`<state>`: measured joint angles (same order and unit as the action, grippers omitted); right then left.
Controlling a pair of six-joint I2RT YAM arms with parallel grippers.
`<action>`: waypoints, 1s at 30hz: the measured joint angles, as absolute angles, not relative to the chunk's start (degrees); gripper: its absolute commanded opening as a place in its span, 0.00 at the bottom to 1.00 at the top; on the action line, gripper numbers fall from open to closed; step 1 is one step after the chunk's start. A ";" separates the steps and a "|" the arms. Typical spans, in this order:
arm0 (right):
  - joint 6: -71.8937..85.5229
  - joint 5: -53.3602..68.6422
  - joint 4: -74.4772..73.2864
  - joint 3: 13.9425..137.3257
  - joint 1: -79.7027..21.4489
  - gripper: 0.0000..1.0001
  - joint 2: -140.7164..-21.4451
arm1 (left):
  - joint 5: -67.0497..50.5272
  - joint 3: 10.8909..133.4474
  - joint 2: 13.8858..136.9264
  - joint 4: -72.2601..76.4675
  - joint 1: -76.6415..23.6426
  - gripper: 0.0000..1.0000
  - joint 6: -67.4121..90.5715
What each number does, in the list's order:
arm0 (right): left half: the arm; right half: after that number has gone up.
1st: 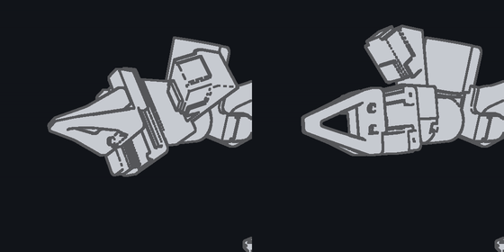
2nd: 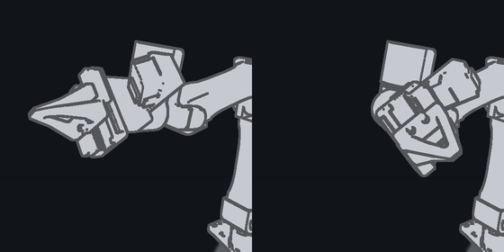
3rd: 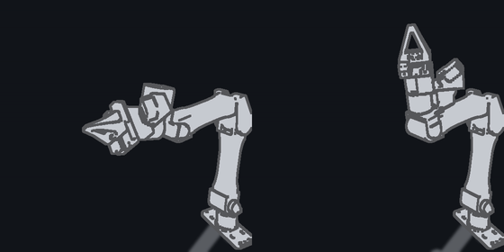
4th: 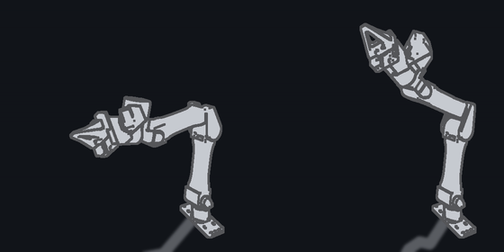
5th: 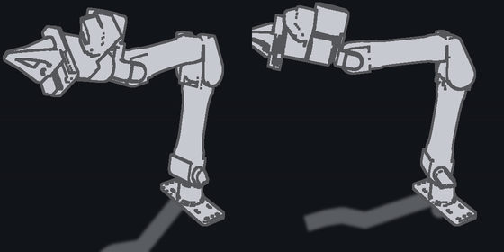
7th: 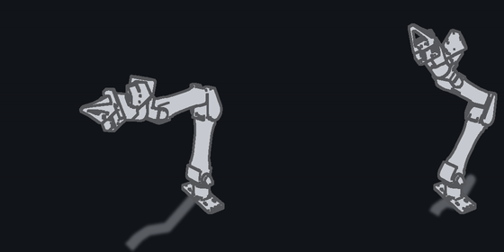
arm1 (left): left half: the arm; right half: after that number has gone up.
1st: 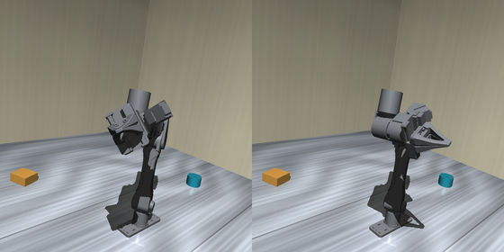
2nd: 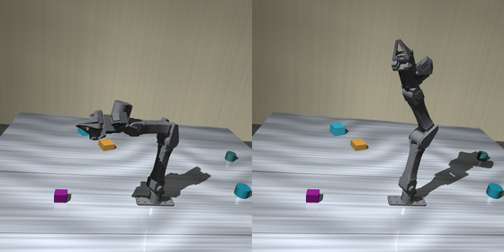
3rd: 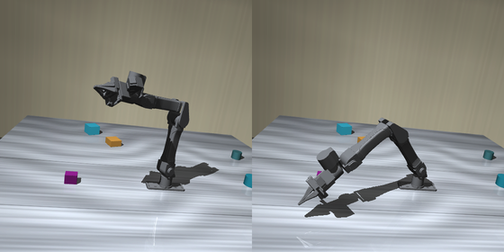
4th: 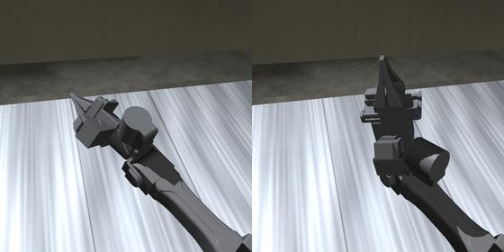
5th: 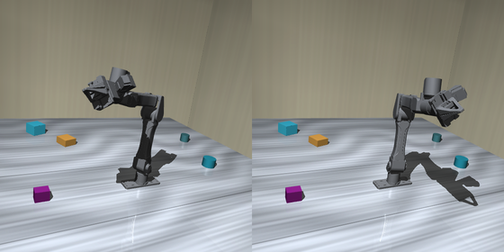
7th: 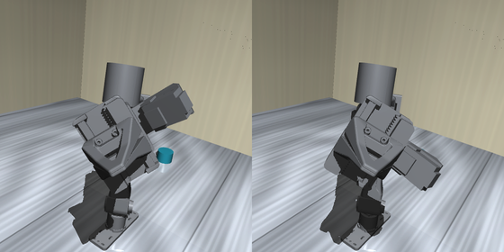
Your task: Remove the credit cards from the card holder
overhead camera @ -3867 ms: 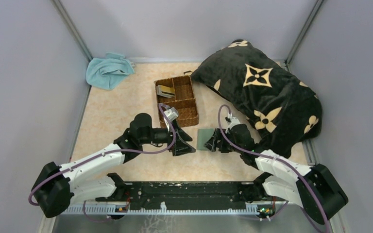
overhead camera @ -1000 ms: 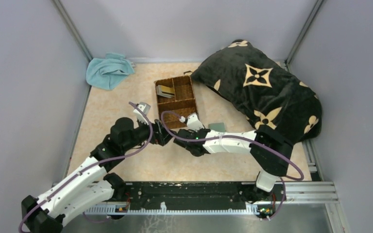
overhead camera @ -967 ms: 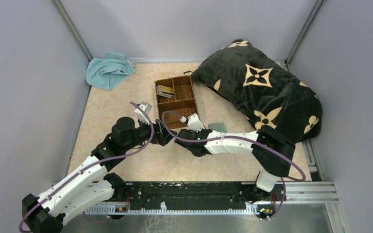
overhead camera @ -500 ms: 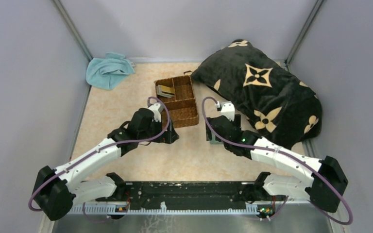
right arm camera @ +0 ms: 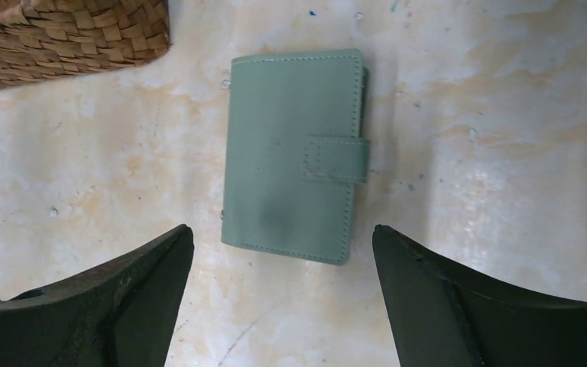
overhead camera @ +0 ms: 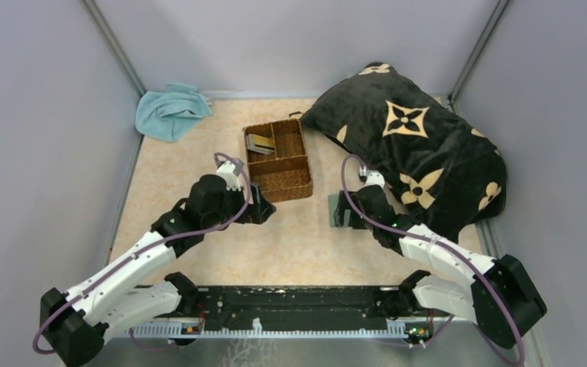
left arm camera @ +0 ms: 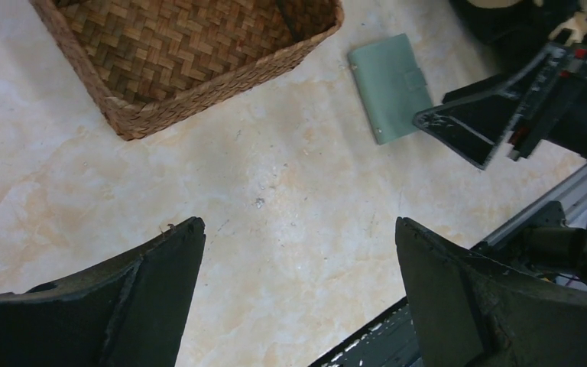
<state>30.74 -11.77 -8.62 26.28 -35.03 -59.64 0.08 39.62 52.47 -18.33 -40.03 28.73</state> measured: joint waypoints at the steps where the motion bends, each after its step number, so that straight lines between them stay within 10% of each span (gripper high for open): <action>1: 31.14 -10.85 -7.42 26.20 -34.98 0.81 -60.36 | -0.34 39.29 51.75 -17.74 -40.03 1.00 28.88; 8: 32.93 -7.81 -1.17 23.70 -34.68 0.77 -66.96 | -1.56 36.36 48.49 -14.61 -40.03 0.91 31.27; 19: 35.46 -6.70 9.06 22.13 -34.24 0.01 -72.03 | -2.28 35.62 50.61 -10.79 -40.03 0.90 32.64; 30: 31.57 -4.95 -0.93 22.31 -34.22 0.00 -60.80 | -4.10 32.84 53.76 -6.31 -40.03 1.00 33.58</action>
<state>31.57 -4.95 -0.93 22.31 -34.22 -60.80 -4.10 32.84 53.76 -6.31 -40.03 33.58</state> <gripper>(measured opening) 0.025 0.980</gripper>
